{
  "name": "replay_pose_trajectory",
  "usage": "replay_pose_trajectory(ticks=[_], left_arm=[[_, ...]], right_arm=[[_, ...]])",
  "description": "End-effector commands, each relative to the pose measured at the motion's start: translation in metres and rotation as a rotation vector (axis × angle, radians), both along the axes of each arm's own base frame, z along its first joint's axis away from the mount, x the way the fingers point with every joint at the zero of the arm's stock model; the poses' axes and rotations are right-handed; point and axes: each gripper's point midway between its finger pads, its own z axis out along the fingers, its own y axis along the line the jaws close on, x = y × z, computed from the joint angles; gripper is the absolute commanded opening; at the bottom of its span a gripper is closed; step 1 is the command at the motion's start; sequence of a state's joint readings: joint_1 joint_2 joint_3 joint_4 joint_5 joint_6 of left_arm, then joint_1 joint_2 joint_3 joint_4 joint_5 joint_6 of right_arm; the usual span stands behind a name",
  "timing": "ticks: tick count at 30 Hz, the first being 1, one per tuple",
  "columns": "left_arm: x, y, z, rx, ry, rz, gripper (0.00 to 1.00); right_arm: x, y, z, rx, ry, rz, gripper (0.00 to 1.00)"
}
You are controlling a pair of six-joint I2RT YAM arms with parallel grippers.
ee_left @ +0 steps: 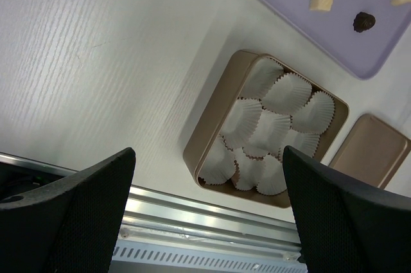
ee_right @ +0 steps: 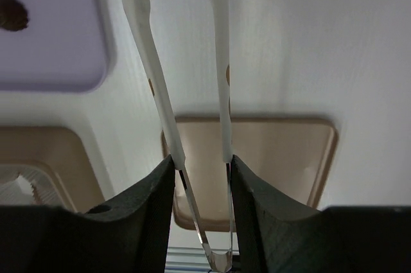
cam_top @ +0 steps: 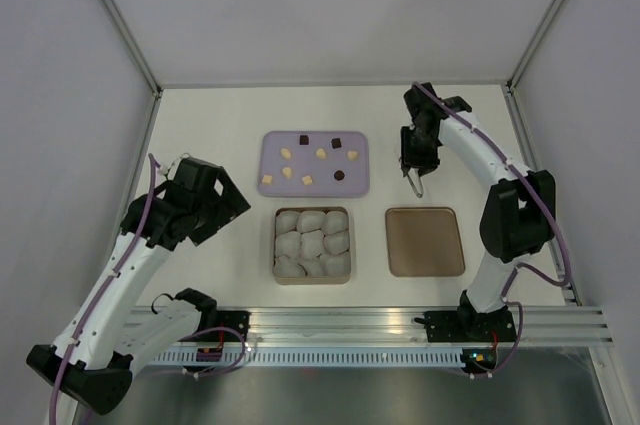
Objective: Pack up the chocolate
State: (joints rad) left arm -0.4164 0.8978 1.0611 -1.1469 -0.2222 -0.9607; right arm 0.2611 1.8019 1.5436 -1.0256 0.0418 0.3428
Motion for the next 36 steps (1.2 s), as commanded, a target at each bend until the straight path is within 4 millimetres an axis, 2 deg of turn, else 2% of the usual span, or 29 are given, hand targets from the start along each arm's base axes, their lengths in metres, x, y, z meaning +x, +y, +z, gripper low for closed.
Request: replay_pose_trajectory(ticks=[1,2,3,5,6,8,9,20,23,36], left_arm=[[0.001,-0.006,0.014,-0.037,-0.016,-0.008,1.0],[0.001,-0.007,0.014,-0.039,-0.01,-0.017,1.0],[0.001,-0.007,0.013,-0.039,-0.008,-0.021,1.0],[0.0,-0.008,0.012,-0.039,-0.001,-0.032,1.0],[-0.001,-0.009,0.012,-0.038,-0.001,-0.036,1.0],[0.0,-0.008,0.012,-0.028,-0.002,-0.046,1.0],[0.0,-0.008,0.012,-0.025,-0.003,-0.048,1.0],[-0.003,-0.008,0.003,-0.024,0.008,-0.059,1.0],[-0.003,-0.007,0.002,-0.022,0.006,-0.056,1.0],[0.0,-0.006,-0.004,-0.005,0.013,-0.054,1.0]], right_arm=[[-0.021,0.043,0.028,0.038,0.033,0.089,0.44],[-0.016,0.052,0.036,0.048,0.009,0.099,0.44],[-0.017,0.065,0.033,0.046,0.023,0.12,0.44],[-0.013,0.081,0.039,0.054,0.008,0.149,0.44],[-0.014,0.093,0.033,0.045,0.019,0.165,0.44],[-0.008,0.099,0.035,0.018,-0.001,0.168,0.44],[-0.007,0.103,0.026,-0.003,0.019,0.175,0.43],[0.036,0.119,0.007,-0.091,-0.027,0.165,0.45],[0.04,0.122,-0.007,-0.1,-0.003,0.173,0.45],[0.049,0.126,-0.035,-0.121,0.022,0.188,0.48]])
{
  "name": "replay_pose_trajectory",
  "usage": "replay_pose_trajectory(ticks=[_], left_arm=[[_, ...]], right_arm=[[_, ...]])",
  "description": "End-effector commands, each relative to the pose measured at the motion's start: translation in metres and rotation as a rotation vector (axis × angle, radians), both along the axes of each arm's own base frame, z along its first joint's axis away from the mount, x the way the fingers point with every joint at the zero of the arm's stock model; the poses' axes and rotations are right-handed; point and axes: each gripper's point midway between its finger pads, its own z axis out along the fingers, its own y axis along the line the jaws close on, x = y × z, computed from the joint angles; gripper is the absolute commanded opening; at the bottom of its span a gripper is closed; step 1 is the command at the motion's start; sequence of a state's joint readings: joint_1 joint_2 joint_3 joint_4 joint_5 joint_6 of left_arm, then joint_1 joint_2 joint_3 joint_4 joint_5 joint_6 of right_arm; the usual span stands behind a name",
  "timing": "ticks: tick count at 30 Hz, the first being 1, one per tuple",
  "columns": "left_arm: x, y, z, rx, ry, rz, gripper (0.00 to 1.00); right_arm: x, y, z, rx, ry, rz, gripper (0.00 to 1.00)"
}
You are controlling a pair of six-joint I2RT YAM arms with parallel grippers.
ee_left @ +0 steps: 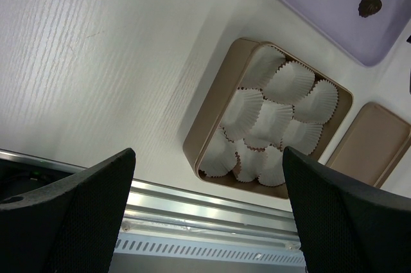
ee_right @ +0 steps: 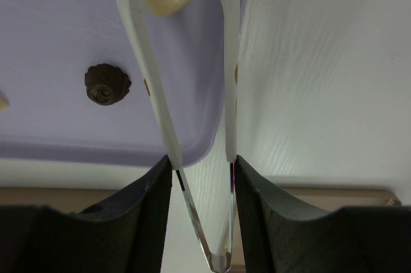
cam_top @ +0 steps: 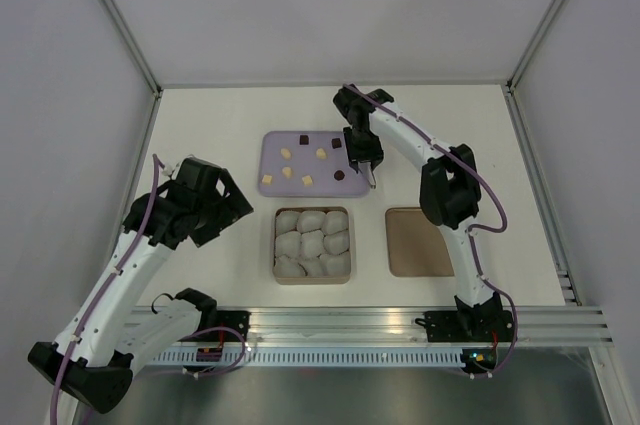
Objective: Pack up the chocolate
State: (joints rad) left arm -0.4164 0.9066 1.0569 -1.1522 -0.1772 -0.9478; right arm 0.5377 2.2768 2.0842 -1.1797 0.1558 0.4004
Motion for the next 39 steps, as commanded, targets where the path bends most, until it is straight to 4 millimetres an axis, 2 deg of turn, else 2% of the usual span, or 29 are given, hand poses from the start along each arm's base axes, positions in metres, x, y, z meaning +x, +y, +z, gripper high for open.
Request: replay_pose_trajectory(ticks=[1,11,22,33,39], left_arm=[[0.004,0.001,-0.001,0.018,-0.017,-0.019,1.0],[0.006,0.001,-0.004,0.028,-0.011,-0.02,1.0],[0.008,0.002,-0.006,0.038,-0.007,-0.022,1.0],[0.012,0.002,-0.004,0.041,-0.016,-0.018,1.0],[0.012,0.001,-0.001,0.036,-0.026,-0.021,1.0]], right_arm=[[0.005,0.004,0.006,0.006,-0.017,-0.005,0.48],[0.007,0.004,-0.011,-0.016,0.006,0.006,0.49],[0.008,0.01,-0.02,0.007,0.021,0.012,0.5],[0.006,0.012,-0.022,0.017,0.036,0.008,0.44],[0.007,0.016,-0.009,0.043,0.013,0.006,0.34]])
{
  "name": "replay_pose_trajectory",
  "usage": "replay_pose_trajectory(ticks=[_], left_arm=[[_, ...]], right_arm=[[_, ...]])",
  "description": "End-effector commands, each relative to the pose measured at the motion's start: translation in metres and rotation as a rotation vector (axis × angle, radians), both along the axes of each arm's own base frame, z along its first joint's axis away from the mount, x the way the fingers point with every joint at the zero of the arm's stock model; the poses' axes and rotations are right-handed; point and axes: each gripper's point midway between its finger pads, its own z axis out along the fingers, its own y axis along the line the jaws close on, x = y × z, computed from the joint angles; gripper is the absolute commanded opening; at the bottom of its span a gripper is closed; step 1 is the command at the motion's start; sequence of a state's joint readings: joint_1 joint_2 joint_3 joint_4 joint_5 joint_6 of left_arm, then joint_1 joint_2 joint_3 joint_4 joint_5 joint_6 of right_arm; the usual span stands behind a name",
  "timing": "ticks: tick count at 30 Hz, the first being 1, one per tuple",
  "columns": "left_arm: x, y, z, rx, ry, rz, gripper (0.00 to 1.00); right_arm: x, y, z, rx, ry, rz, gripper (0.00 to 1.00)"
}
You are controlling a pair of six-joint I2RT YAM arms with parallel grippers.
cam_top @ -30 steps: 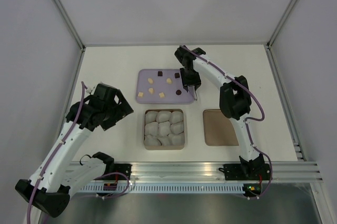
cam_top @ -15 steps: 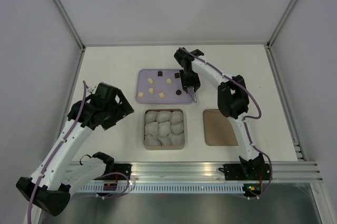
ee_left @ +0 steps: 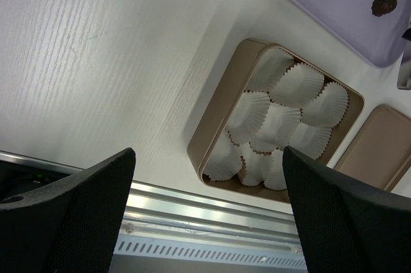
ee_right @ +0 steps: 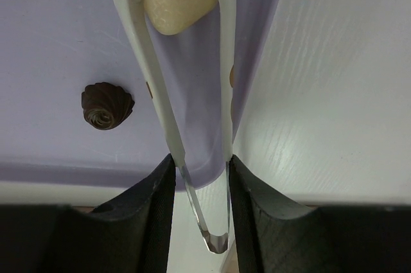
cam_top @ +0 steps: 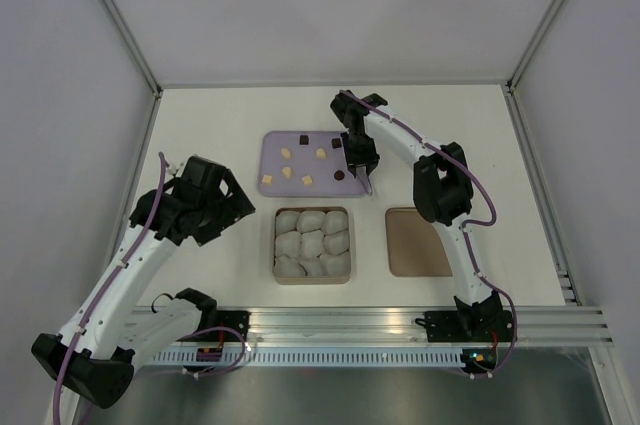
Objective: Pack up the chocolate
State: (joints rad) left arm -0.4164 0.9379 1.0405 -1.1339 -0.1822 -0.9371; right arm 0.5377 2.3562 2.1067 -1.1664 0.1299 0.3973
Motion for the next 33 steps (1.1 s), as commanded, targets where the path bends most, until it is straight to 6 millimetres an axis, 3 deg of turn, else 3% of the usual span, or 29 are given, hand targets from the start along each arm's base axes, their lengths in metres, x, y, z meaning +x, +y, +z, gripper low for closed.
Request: replay_pose_trajectory(ticks=[1,20,27,30,33], left_arm=[[0.008,0.001,0.009,0.011,-0.049,-0.017,1.0],[0.001,0.0,-0.002,0.002,-0.017,-0.028,1.0],[-0.002,-0.006,0.001,-0.031,-0.011,-0.038,1.0],[-0.004,-0.007,-0.002,-0.034,0.008,-0.045,1.0],[-0.004,-0.008,-0.003,-0.034,0.017,-0.047,1.0]], right_arm=[[0.005,0.01,0.024,0.052,-0.043,-0.003,0.31],[-0.017,0.008,0.079,0.116,-0.15,0.062,0.27],[-0.061,0.014,0.113,0.156,-0.17,0.092,0.27],[-0.088,0.018,0.118,0.171,-0.16,0.116,0.27],[-0.099,0.017,0.12,0.174,-0.172,0.095,0.24]])
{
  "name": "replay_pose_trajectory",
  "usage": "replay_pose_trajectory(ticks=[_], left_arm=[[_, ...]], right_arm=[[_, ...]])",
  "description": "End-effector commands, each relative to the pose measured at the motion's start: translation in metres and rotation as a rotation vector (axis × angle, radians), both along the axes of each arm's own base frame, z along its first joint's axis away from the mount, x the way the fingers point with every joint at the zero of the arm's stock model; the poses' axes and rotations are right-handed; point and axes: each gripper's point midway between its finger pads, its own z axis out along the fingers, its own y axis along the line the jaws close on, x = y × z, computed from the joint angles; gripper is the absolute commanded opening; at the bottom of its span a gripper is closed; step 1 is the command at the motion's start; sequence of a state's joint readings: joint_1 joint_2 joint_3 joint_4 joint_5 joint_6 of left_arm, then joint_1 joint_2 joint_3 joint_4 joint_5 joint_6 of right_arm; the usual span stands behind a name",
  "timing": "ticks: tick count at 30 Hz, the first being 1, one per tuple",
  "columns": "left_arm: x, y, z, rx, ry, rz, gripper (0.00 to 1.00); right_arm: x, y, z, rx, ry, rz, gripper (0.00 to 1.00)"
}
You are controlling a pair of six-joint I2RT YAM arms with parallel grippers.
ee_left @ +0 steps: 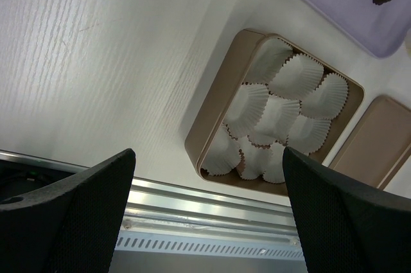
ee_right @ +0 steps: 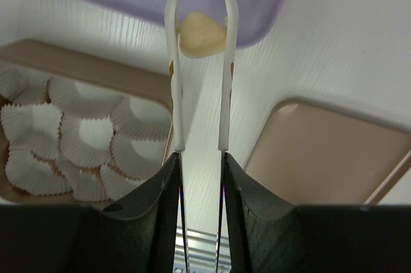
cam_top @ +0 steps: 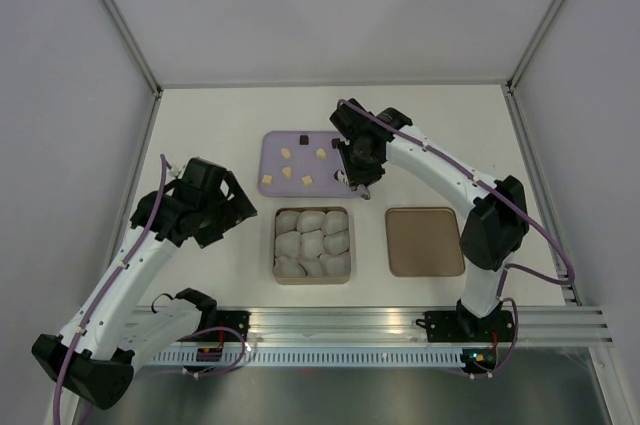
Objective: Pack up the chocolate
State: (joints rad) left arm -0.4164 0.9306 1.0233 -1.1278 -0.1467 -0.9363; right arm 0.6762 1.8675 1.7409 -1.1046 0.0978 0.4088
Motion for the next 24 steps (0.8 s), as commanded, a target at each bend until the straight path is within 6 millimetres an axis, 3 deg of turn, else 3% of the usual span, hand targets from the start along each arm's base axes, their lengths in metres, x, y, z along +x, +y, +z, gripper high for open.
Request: replay_pose_trajectory(ticks=[1,8,18,24], left_arm=[[-0.001,-0.003,0.001,-0.008,0.005,-0.027,1.0],[-0.003,-0.005,0.0,-0.018,0.017,-0.032,1.0],[-0.01,-0.006,-0.006,-0.031,0.045,-0.029,1.0],[-0.013,-0.004,-0.008,-0.037,0.038,-0.024,0.99]], right_arm=[[-0.013,-0.001,0.02,0.047,-0.022,-0.043,0.24],[-0.034,0.012,0.048,0.123,-0.045,0.007,0.24],[-0.096,0.027,0.047,0.082,-0.016,0.096,0.24],[-0.122,0.03,0.031,0.034,-0.017,0.138,0.24]])
